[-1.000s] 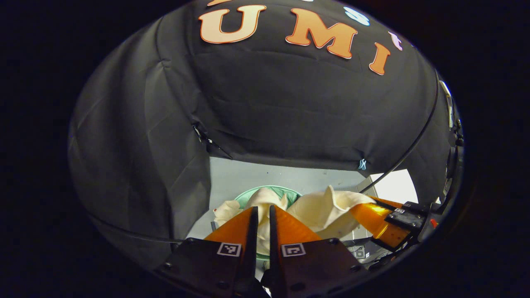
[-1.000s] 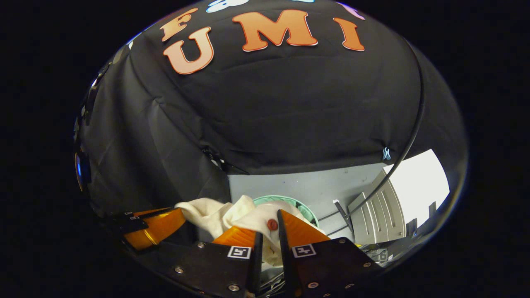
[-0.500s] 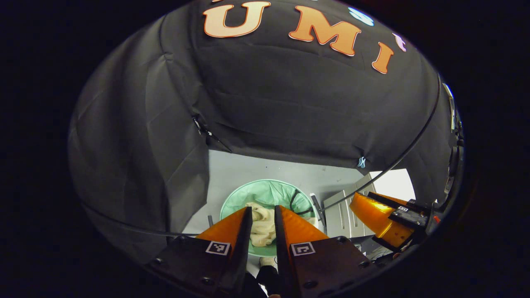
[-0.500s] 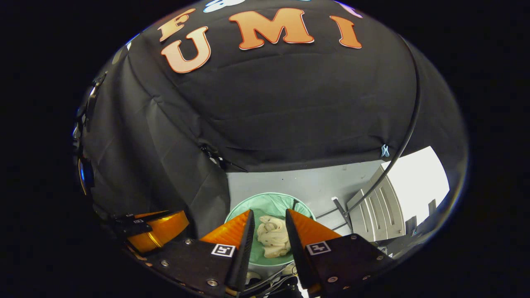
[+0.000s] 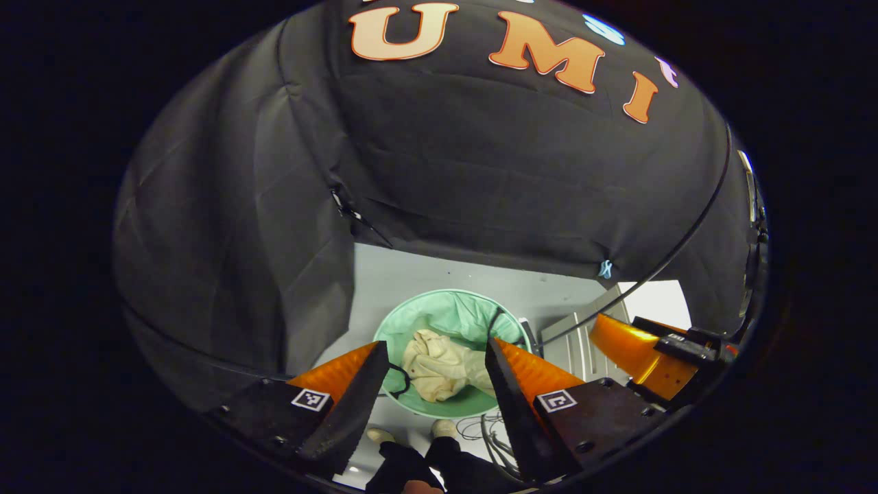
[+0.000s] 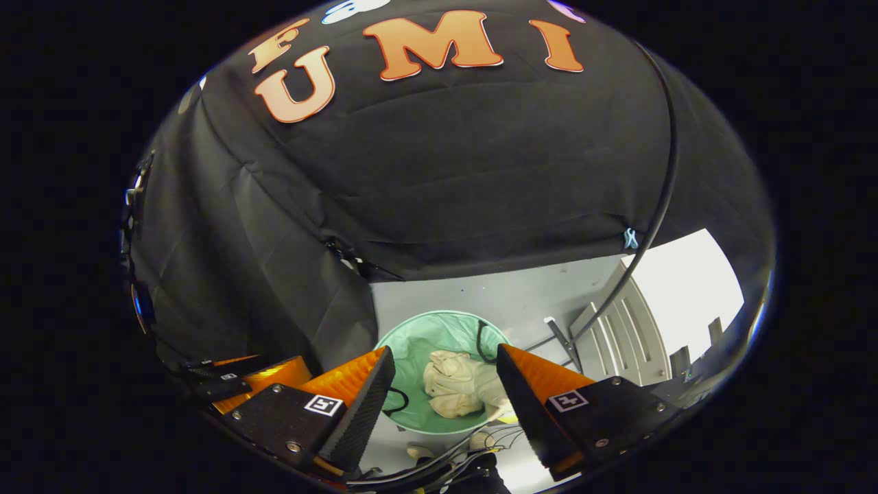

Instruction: Grasp the clothes on the hanger with both hands and then place them into the laundry hamper below.

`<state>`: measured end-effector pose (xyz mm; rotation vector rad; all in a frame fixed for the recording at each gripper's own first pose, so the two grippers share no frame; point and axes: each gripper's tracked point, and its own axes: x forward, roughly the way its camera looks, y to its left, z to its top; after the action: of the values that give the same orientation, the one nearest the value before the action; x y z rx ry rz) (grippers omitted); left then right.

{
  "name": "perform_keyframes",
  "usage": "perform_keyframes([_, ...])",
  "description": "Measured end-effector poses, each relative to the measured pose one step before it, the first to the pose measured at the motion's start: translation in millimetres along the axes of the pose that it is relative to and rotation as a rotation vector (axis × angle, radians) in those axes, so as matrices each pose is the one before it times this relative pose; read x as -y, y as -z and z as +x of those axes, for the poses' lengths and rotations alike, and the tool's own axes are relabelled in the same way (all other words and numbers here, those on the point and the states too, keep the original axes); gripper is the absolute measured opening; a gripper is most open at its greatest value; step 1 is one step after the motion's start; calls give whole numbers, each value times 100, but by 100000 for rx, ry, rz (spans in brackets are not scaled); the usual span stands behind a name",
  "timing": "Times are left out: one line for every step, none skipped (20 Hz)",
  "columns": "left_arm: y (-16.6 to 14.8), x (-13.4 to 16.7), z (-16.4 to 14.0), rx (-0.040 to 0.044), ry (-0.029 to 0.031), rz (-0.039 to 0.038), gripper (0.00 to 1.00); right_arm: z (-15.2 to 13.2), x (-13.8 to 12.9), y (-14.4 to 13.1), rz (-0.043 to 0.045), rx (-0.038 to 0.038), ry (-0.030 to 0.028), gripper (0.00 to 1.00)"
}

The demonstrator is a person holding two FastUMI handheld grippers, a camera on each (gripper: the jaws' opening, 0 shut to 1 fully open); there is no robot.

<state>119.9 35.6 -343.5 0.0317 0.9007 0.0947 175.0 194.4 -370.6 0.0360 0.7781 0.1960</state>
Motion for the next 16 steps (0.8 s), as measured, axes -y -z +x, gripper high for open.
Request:
perform_keyframes([278,-288,-367,200,-531,-118,94,-108,179,-68,-476,333,411,94])
perform_keyframes([457,-234,-305,-225,-374,-608,94,-358,74,68,-750,258,429,95])
perform_keyframes([235,-391,-426,95,-578,-901,94,-263,80,22,-1025,442,-8,95])
perform_keyframes([309,-414,-336,578,-842,-1133,94,-287,-60,-124,-1427,635,-76,95])
perform_keyframes([227,-466,-400,549,-871,-1005,94,-331,62,-71,-1606,888,188,95])
perform_keyframes([453,-465,-493,329,-820,-837,94,-350,-22,61,-1609,829,293,95])
perform_keyframes([343,-407,-495,173,-483,-515,94,-411,-93,50,-1145,737,223,95])
perform_keyframes([279,-527,-515,266,-862,-294,94,-508,-151,-14,-769,646,-175,95])
perform_keyframes([-159,-708,-556,1078,-1416,-216,94,-698,-352,36,-527,739,-365,95])
perform_keyframes([-118,-522,-443,1415,-762,-101,94,-571,-302,-9,-557,1075,-176,95])
perform_keyframes([-214,-534,-506,1326,-215,-32,94,-615,-250,-82,-732,1460,377,95])
perform_keyframes([29,-540,-472,1167,79,25,94,-841,-118,-332,-891,1714,1041,95])
perform_keyframes([-146,-475,-607,1259,186,272,94,-767,-80,-227,-1121,1541,1232,95])
perform_keyframes([-284,-585,-908,1474,-26,204,94,-779,-205,25,-1436,1263,524,95])
perform_keyframes([-532,-508,-858,1823,108,219,94,-966,-577,-243,-1631,1469,95,95])
perform_keyframes([-737,-568,-889,2349,-154,426,94,-914,-384,-602,-2069,2205,159,95])
